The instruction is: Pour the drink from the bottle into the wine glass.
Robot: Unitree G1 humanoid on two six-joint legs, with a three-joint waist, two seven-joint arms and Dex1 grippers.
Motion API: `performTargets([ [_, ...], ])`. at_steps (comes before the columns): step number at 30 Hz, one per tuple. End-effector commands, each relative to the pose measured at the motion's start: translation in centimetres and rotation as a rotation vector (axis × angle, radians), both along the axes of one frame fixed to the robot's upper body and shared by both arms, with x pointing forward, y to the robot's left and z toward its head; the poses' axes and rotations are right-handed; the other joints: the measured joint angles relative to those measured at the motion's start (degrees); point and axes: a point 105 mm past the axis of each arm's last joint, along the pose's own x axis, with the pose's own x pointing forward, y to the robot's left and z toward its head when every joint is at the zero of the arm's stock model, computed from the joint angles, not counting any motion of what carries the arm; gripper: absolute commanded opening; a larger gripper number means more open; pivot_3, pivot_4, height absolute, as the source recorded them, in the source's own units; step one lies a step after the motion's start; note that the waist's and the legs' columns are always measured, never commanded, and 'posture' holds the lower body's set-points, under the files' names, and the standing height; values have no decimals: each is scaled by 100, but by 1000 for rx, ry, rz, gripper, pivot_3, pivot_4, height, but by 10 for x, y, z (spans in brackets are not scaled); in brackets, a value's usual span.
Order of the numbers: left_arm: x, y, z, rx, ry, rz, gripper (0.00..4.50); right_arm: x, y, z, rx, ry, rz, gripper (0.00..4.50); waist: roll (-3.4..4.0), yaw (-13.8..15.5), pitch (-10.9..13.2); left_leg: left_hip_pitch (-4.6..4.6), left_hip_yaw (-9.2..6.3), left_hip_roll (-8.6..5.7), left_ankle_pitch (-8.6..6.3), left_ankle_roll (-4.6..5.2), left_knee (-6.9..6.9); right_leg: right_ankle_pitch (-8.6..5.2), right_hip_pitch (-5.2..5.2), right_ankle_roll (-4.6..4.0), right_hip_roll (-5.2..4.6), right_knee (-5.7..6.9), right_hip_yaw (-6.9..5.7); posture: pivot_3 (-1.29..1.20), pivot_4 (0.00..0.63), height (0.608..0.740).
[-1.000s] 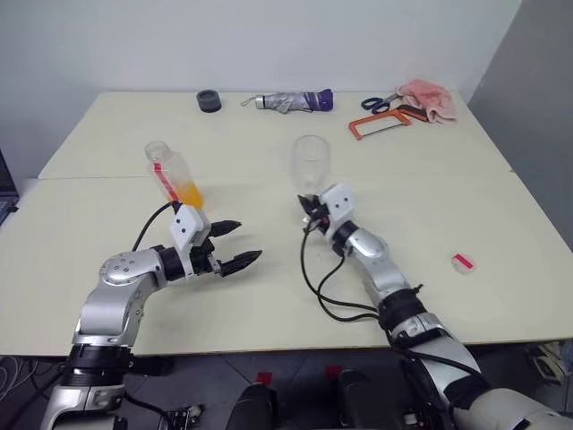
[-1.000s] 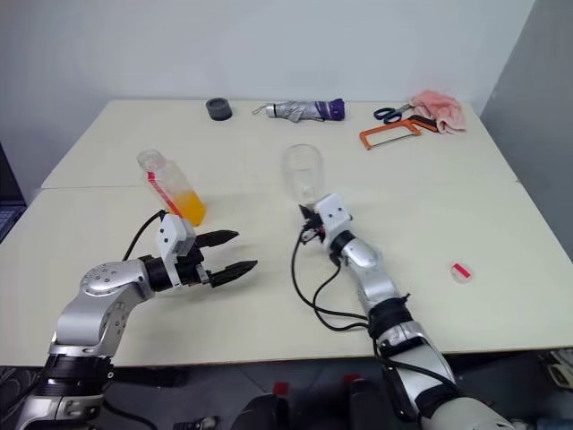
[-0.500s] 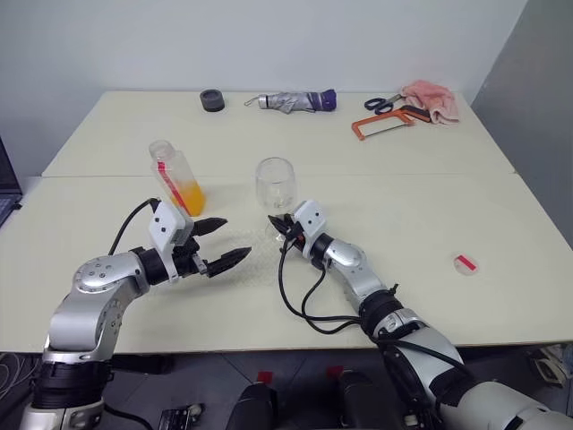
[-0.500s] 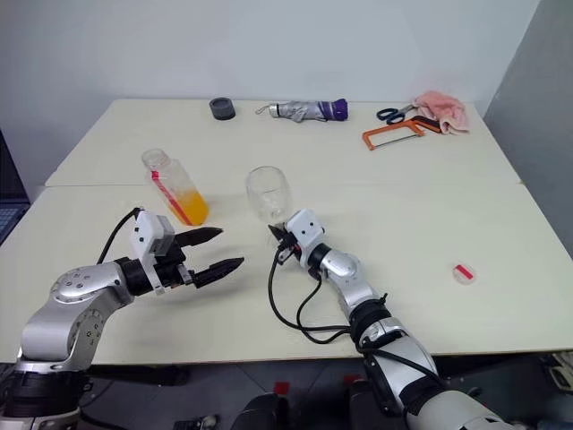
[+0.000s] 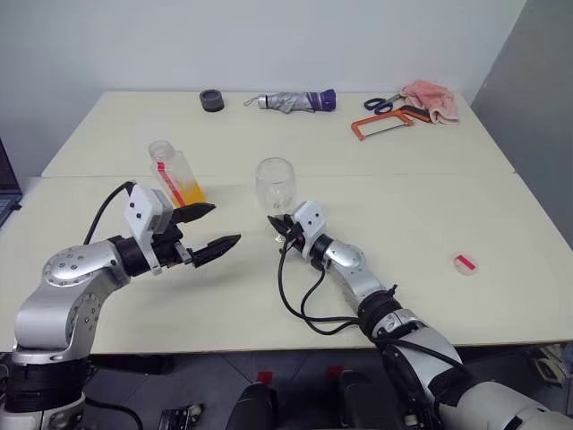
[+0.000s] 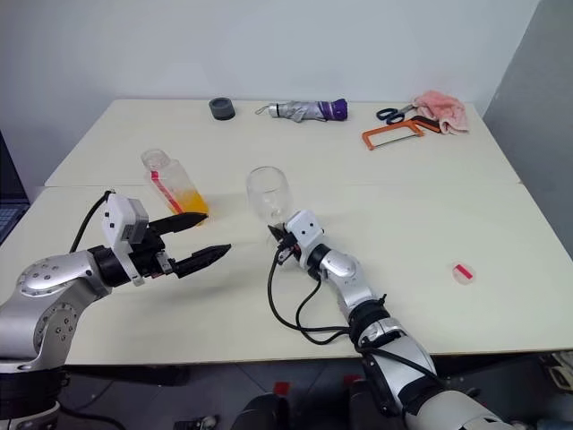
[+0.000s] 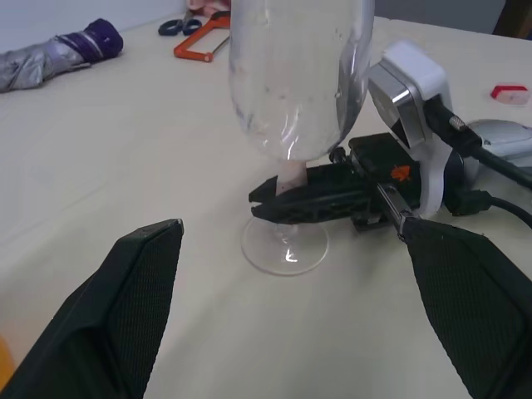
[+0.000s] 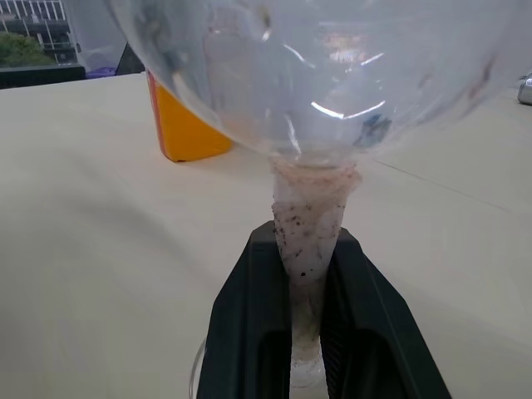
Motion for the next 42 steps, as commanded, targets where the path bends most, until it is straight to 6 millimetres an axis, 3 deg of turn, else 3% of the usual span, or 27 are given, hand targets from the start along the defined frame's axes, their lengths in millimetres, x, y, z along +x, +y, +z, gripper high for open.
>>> performTargets([
  [1, -3, -5, 20, 11, -74, -24, 4500, 0, 5, 11, 24, -35, 12, 146, 0, -1, 0, 0, 0, 0, 0, -1, 0, 0, 0, 0, 0, 0, 0, 0, 150, 740],
  [13, -1, -5, 23, 7, -85, -34, 4500, -2, 2, 7, 28, -21, 12, 146, 0, -1, 0, 0, 0, 0, 1, -2, 0, 0, 0, 0, 0, 0, 0, 0, 150, 740],
  [14, -2, -6, 23, 6, -85, -38, 4500, -2, 2, 7, 29, -20, 13, 887, 0, -1, 0, 0, 0, 0, 1, -2, 0, 0, 0, 0, 0, 0, 0, 0, 150, 740],
  [16, -2, -6, 23, 6, -84, -42, 4500, -2, 2, 7, 31, -19, 14, 1427, 0, 0, 0, 0, -1, 0, 1, -2, 0, 0, 0, 0, 0, 0, 0, 0, 150, 740],
  [24, -4, -3, 22, 7, -85, -38, 4500, -2, 1, 8, 42, -15, 16, 4340, 0, 0, 0, 0, 0, 0, 2, -3, 0, 0, 0, 0, 0, 0, 0, 0, 150, 740],
  [25, -4, -3, 22, 7, -86, -38, 4500, -3, 2, 8, 43, -14, 18, 4461, 0, 0, 0, 0, 0, 0, 1, -2, 0, 0, 0, 0, 0, 0, 0, 0, 150, 740],
  [31, -5, -2, 22, 5, -91, -32, 4500, -7, -6, 4, 33, -21, 35, 4461, 0, 2, 0, 0, 0, 0, 1, -2, 0, 0, 0, 0, 0, 0, 0, 0, 150, 740],
  [42, -11, -2, 24, -22, -106, -12, 4500, -19, -51, 4, 17, -51, 8, 4461, 0, 12, 0, -1, -1, 2, -2, 3, 1, 0, 1, 0, -1, 0, 1, 0, 150, 740],
])
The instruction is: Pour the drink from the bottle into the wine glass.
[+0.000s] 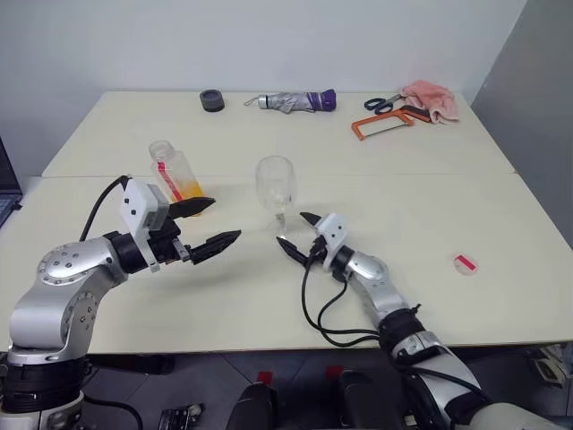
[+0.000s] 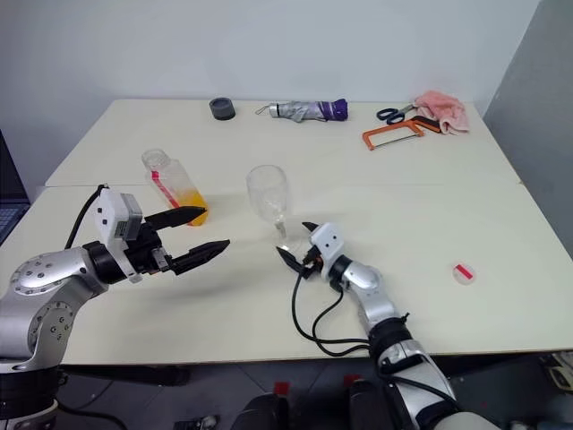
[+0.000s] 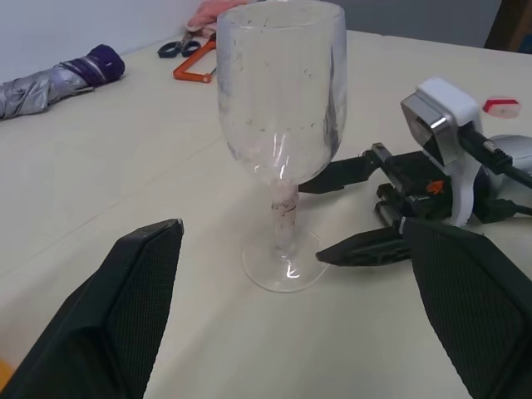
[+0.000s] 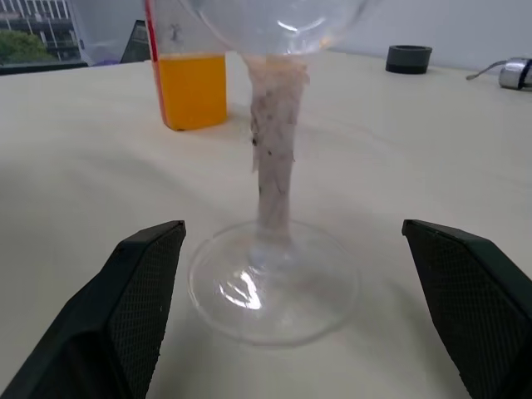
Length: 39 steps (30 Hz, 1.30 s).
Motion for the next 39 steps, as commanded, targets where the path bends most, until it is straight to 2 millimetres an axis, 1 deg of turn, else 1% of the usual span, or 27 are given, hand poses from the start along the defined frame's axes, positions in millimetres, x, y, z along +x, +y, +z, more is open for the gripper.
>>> performTargets([
  [1, -7, -1, 17, -18, -78, -1, 4500, -4, -8, 21, 30, -53, 7, 4461, 0, 3, 0, 0, 1, 1, 0, 0, 0, 0, 0, 0, 0, 0, 0, 0, 150, 740],
  [4, -8, -1, 16, -28, -78, 14, 4500, -8, -23, 24, 9, -56, -9, 4461, 0, 15, 0, 0, 0, 2, 0, 0, -1, 0, 0, 0, 0, 0, 0, 0, 150, 740],
  [7, -7, 4, 11, -65, -71, 64, 4500, -17, -39, 26, -32, -65, -7, 4461, 0, 50, 0, 0, 0, 0, -1, 1, 0, 0, 1, 0, -1, -1, 0, 0, 150, 740],
  [10, -3, 15, -5, -73, -64, 163, 4500, -39, -53, 33, -61, -49, 57, 4461, 4, 91, 3, -1, 1, 0, -1, 1, 1, 0, 2, 1, -2, -4, 0, 0, 150, 740],
  [14, -1, 33, -31, -79, -45, 310, 4500, -72, -69, 51, -104, -37, 143, 4461, 4, 133, 3, -2, 2, 1, -2, 3, 1, -1, 3, 1, -3, -6, 2, 0, 150, 740],
  [17, 4, 50, -48, -75, -71, 460, 4500, -90, -72, 64, -137, -35, 191, 4461, 1, 146, 3, 0, 0, 5, -2, 3, 4, -1, 6, 2, -1, -8, -1, 0, 150, 740],
  [21, 13, 69, -64, -94, -100, 646, 4500, -105, -66, 74, -144, -28, 228, 4461, -6, 196, -1, 0, -5, 4, -2, 3, 5, -1, 10, 2, -1, -8, -7, 0, 150, 740],
  [25, 24, 79, -67, -106, -116, 721, 4500, -111, -62, 78, -137, -19, 239, 4461, -12, 257, -2, -1, -6, 0, -2, 3, 6, -1, 10, 3, -1, -8, -9, 0, 150, 740],
  [29, 39, 92, -62, -91, -139, 774, 4500, -111, -60, 80, -134, -2, 229, 4461, -14, 292, -3, -2, -6, -9, -1, 2, 8, 0, 11, 3, -3, -8, -10, 0, 150, 740],
  [34, 53, 95, -54, -96, -150, 763, 4500, -106, -54, 87, -129, 2, 229, 4461, -14, 283, -3, -2, -4, -12, -1, 2, 8, 0, 10, 3, -2, -8, -10, 0, 150, 740],
  [39, 68, 90, -46, -99, -152, 710, 4500, -104, -50, 91, -131, -9, 226, 4461, -16, 287, -4, -3, -7, -15, -1, 1, 8, 0, 10, 3, -2, -8, -13, 0, 150, 740],
])
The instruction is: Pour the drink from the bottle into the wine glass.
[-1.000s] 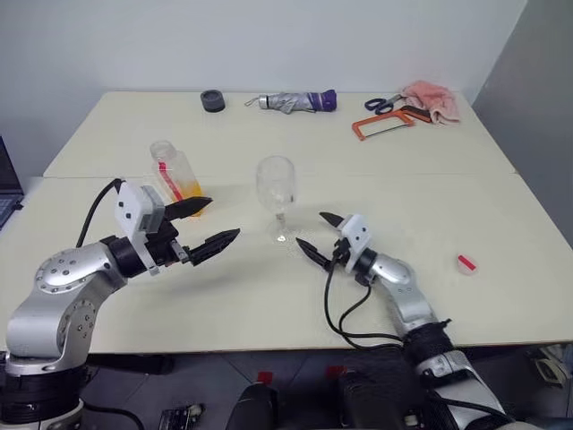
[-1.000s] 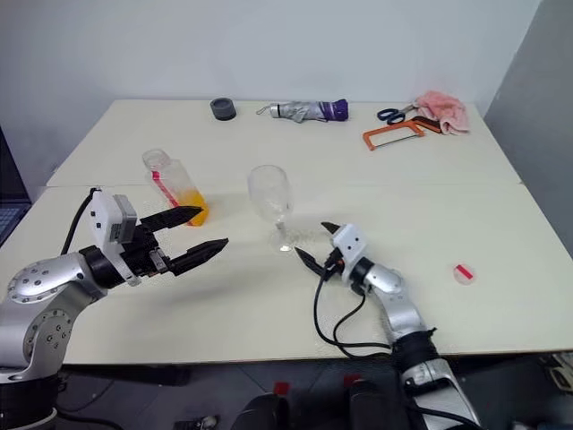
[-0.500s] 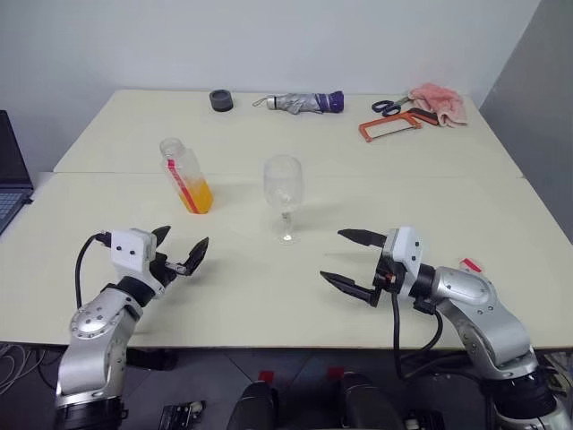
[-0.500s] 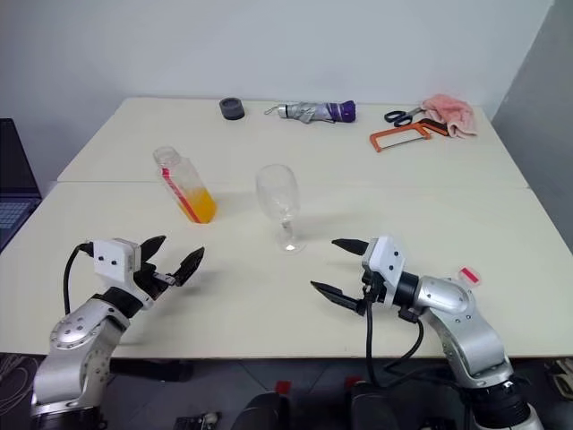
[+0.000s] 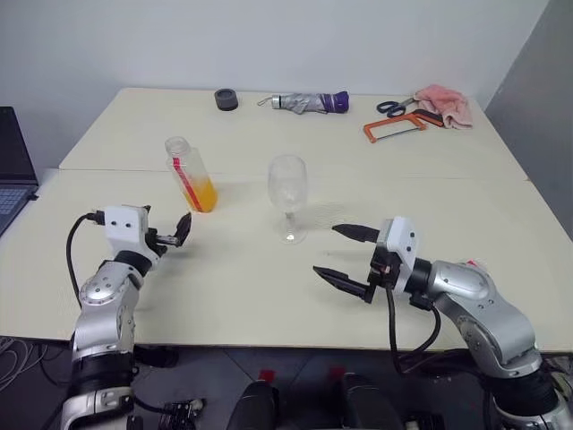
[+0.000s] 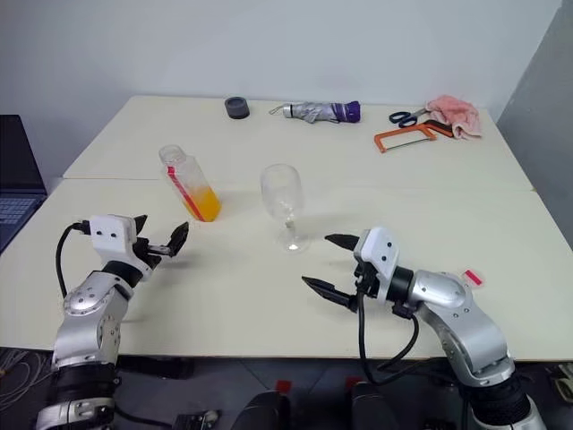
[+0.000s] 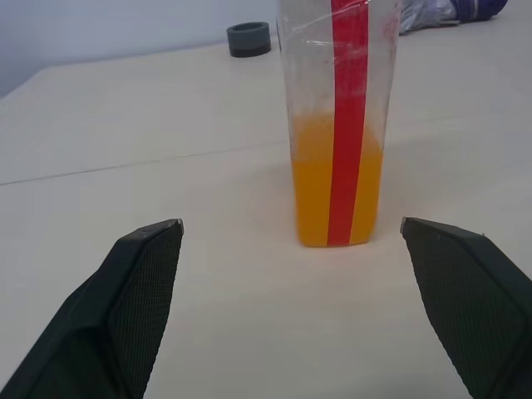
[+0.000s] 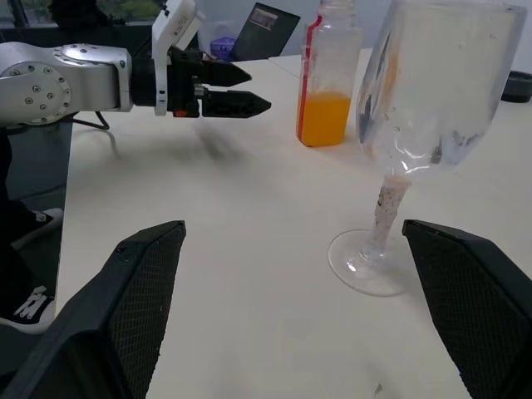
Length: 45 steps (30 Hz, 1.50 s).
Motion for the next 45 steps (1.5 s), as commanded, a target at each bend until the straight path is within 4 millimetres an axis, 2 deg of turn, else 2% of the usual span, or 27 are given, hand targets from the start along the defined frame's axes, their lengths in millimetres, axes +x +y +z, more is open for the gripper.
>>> performTargets([
  [1, 8, 0, 18, 32, -50, -29, 4500, -6, 7, 14, 18, -53, 30, 4461, 0, 0, 0, 0, 0, 0, 0, 0, 0, 0, 0, 0, 0, 0, 0, 0, 150, 740],
  [9, 26, -10, 20, 38, -20, -124, 4500, -5, 10, 18, 11, -70, 37, 4461, 0, -9, 0, -1, 1, -5, 0, 0, 1, 0, -2, 0, 1, 0, -1, 0, 150, 740],
  [28, 61, -17, 38, 23, -44, -160, 4500, -3, 12, 18, 9, -89, 34, 4461, -3, -6, 1, -7, -4, -11, 0, 0, 5, 0, -4, 0, 2, 1, -6, 0, 150, 740],
  [31, 65, -17, 42, 14, -49, -164, 3953, -5, 13, 16, 10, -93, 36, 4500, -3, -6, 1, -10, -6, -15, 0, 0, 7, 0, -4, 0, 2, 1, -9, 0, 150, 740],
  [37, 70, -20, 43, 11, -47, -182, 1991, -8, 13, 13, 11, -98, 35, 4500, -4, -15, 1, -9, -4, -15, 0, 0, 7, 0, -6, 0, 4, 2, -8, 0, 150, 740],
  [38, 70, -21, 43, 11, -46, -186, 1782, -8, 12, 13, 13, -99, 34, 4500, -3, -15, 1, -9, -5, -15, 0, 0, 7, 0, -6, 0, 4, 2, -8, 0, 150, 740],
  [45, 68, -26, 39, -4, -53, -208, 1659, -8, 10, 18, 47, -114, 30, 4500, -4, -12, 1, -10, -6, -15, 0, 0, 7, 0, -6, 0, 4, 2, -8, 0, 150, 740],
])
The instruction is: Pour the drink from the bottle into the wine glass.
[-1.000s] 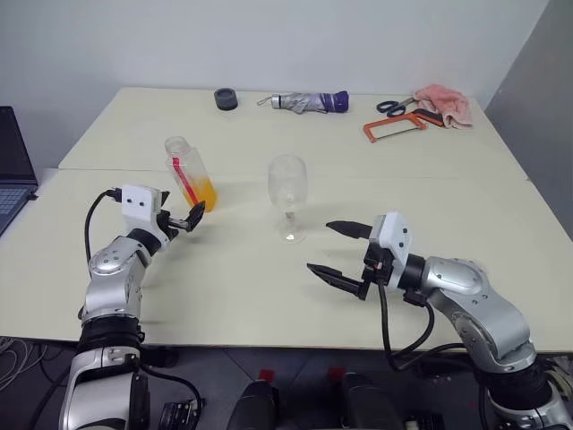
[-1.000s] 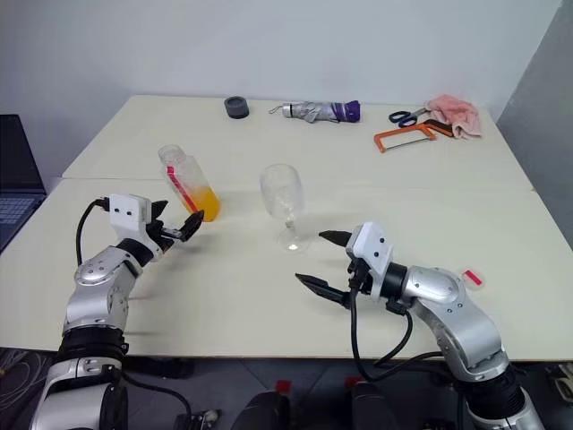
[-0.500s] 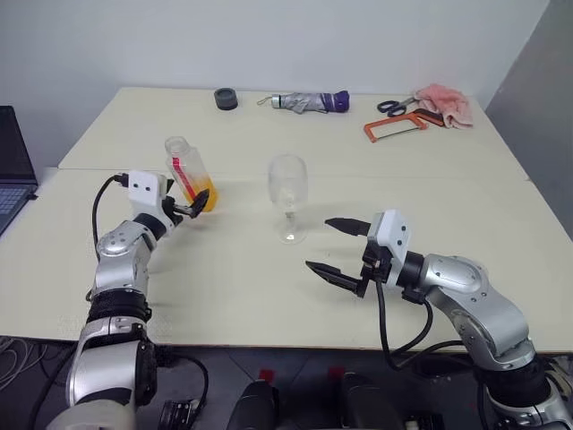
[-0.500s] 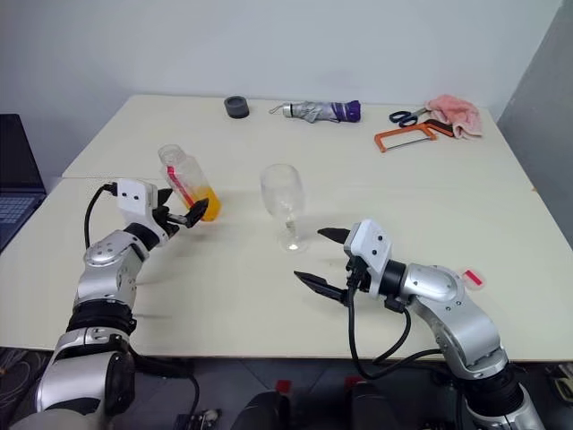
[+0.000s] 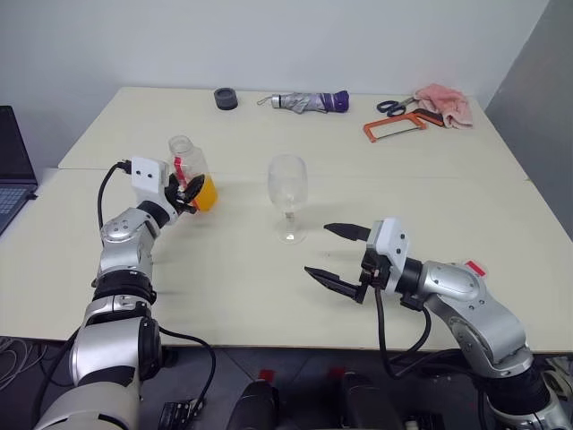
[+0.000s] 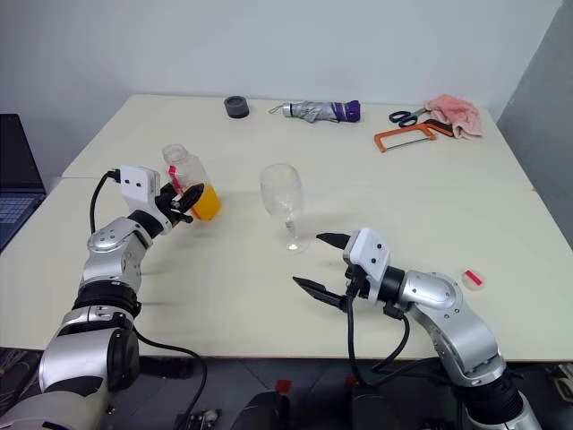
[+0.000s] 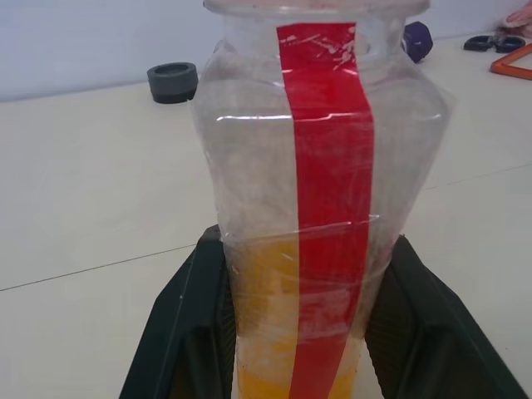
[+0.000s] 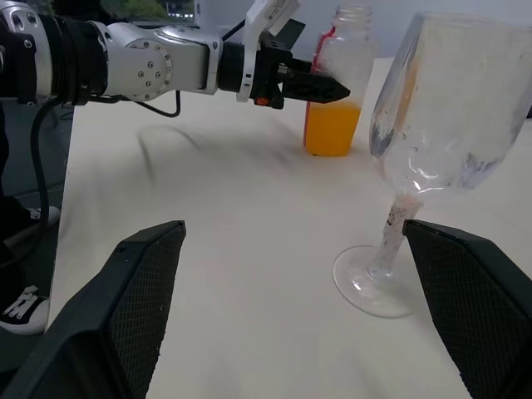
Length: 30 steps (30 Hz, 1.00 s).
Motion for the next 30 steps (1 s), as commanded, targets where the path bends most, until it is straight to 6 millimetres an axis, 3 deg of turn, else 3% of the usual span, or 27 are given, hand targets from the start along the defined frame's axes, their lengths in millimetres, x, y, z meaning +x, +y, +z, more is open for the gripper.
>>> performTargets([
  [1, -2, -4, 12, 13, -49, -24, 1659, -6, 0, 18, 52, -68, 17, 4500, 0, 0, 0, 0, 0, 0, 0, 0, 0, 0, 0, 0, 0, 0, 0, 0, 150, 740],
  [15, -23, -92, 70, 400, -301, -232, 1658, -5, -1, 38, 145, -73, -27, 4500, -1, 8, 0, -7, -6, 7, 1, -2, 3, 0, -1, 0, -5, 0, 1, 0, 150, 740],
  [21, -20, -111, 93, 650, -450, -242, 1658, 3, 2, 41, 179, -77, -79, 4500, -2, 1, 1, -8, -4, 0, 1, -2, 2, 0, -4, 0, 4, -1, 0, 0, 150, 740],
  [30, -19, -115, 110, 931, -659, -219, 1657, 17, 1, 50, 229, -90, -193, 4500, -1, 3, 1, -8, 0, -1, 1, -2, 1, 0, -6, 0, 4, 0, 3, 0, 150, 740],
])
